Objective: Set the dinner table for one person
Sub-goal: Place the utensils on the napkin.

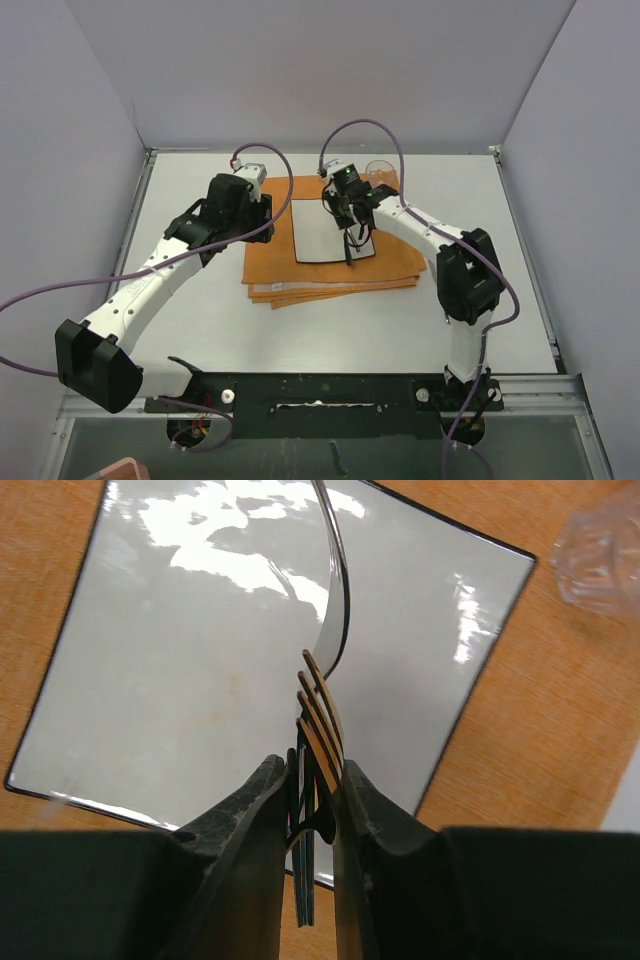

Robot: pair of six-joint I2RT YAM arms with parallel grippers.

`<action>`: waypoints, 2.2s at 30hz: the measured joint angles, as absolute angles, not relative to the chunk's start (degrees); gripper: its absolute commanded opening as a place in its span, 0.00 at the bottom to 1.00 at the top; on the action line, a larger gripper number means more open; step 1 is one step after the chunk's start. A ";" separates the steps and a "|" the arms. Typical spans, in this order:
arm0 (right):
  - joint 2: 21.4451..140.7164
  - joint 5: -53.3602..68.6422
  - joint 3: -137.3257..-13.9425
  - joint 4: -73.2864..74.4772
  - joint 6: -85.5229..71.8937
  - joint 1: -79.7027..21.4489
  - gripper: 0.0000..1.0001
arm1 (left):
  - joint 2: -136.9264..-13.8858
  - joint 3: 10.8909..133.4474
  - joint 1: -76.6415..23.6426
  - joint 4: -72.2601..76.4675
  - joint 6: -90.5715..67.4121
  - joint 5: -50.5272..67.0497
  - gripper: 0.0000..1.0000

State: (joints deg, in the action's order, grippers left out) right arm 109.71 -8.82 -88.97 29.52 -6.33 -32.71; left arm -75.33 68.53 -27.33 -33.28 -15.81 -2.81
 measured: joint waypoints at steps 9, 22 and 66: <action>122.61 -6.35 -94.61 27.38 -6.90 -35.27 0.00 | -76.31 68.79 -27.59 -33.30 -15.90 -2.79 0.46; 129.23 -5.34 -103.50 26.50 -6.81 -32.25 0.00 | -77.43 73.14 -27.81 -33.82 -15.55 -3.25 0.46; 118.67 -12.25 -93.19 23.40 -4.91 -37.10 0.69 | -78.91 75.05 -28.08 -37.15 -15.00 -4.91 0.46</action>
